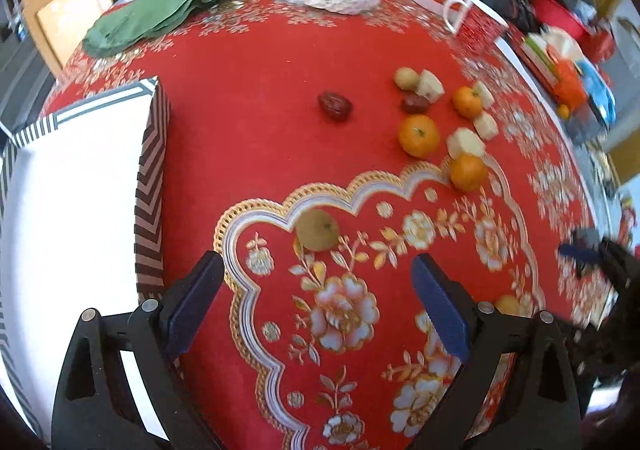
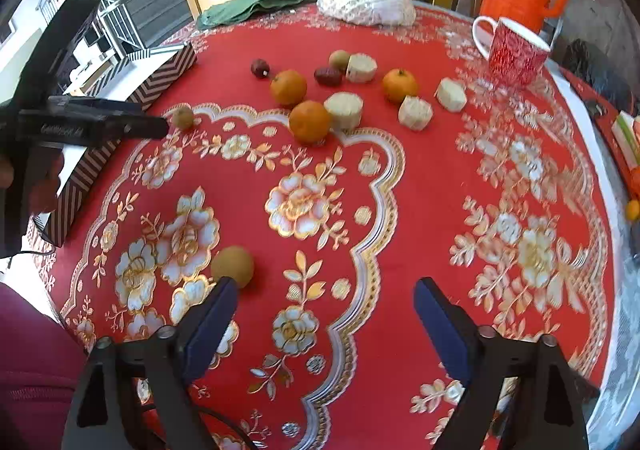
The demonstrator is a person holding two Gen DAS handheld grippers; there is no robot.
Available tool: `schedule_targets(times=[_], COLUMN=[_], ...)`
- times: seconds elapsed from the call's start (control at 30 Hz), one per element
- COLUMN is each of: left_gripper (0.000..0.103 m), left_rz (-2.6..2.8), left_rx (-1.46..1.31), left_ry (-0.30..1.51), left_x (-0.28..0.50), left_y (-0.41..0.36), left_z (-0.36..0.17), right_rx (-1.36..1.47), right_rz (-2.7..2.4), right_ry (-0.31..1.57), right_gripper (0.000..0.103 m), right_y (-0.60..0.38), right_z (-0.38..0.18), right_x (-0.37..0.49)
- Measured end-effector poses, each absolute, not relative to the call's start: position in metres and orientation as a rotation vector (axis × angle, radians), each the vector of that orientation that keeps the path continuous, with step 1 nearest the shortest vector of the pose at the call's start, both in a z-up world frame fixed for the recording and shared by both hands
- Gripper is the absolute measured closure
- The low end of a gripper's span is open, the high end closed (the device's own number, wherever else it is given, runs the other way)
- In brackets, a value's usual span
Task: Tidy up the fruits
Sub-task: 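Grasp a small brown fruit with each gripper from the tablecloth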
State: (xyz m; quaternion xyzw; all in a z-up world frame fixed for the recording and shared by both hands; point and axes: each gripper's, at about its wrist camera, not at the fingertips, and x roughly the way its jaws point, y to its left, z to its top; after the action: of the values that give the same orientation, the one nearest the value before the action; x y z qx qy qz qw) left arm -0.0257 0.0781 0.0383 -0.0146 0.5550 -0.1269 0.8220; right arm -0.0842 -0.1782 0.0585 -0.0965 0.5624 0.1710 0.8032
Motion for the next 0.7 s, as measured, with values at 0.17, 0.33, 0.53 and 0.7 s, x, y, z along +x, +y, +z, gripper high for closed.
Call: schedule_targets(times=[0.17,0.33,0.53,0.7], left_gripper=[0.026,0.073,0.079,0.079], left_rz=[-0.281,-0.280,-0.291,-0.283], left_rx=[-0.007,0.055,0.049,0.031], left_ry=[1.201,1.198,1.205,1.217], left_x=[-0.010,-0.007,-0.007,-0.012], left_y=[0.076,0.067,0.066,0.065], left_z=[0.032,0.023,0.023,0.023], right_rx=[-0.214,-0.190,-0.187,-0.171], right_rz=[0.377,0.414,0.471,0.528], right_ry=[1.179,1.189,1.203,1.201], right_gripper=[0.025,0.039,0.047,0.050], right_y=[-0.167,-0.162,-0.152,-0.144], right_z=[0.050,0.050,0.049,0.049], right_x=[-0.089,-0.088,-0.089,-0.087])
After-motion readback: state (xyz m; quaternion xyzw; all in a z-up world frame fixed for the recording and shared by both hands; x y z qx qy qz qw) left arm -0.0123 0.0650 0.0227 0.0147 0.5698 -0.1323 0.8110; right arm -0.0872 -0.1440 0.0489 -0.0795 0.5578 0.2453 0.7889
